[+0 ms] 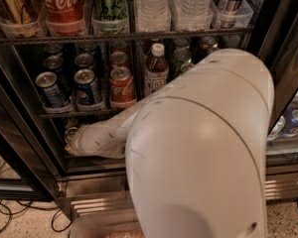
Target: Pick 7up can from bottom shelf of fridge
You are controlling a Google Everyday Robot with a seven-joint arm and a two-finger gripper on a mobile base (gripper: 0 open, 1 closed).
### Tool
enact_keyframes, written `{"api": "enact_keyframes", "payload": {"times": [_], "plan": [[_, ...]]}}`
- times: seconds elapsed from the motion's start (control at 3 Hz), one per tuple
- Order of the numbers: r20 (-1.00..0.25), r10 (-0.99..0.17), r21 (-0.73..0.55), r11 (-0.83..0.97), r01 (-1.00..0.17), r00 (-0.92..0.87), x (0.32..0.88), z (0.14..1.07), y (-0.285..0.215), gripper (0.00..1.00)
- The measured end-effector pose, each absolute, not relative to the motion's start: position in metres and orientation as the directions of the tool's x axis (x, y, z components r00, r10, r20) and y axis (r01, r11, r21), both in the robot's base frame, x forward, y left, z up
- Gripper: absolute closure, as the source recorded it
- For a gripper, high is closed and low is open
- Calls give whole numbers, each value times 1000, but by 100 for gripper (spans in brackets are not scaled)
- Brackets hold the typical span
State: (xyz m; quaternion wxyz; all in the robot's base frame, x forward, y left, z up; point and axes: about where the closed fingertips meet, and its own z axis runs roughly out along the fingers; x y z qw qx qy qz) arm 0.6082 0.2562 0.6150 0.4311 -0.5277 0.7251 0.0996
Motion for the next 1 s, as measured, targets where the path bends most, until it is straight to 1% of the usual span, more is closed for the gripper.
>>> {"api": "enact_keyframes", "payload": {"times": [0.33,0.67,1.0], "plan": [[-732,-677,-308,426,-851,-75,608,614,256,68],[-738,-670,-303,433,-849,-78,607,616,257,92],[-743,-667,-315,426,-848,-59,604,625,258,100]]}}
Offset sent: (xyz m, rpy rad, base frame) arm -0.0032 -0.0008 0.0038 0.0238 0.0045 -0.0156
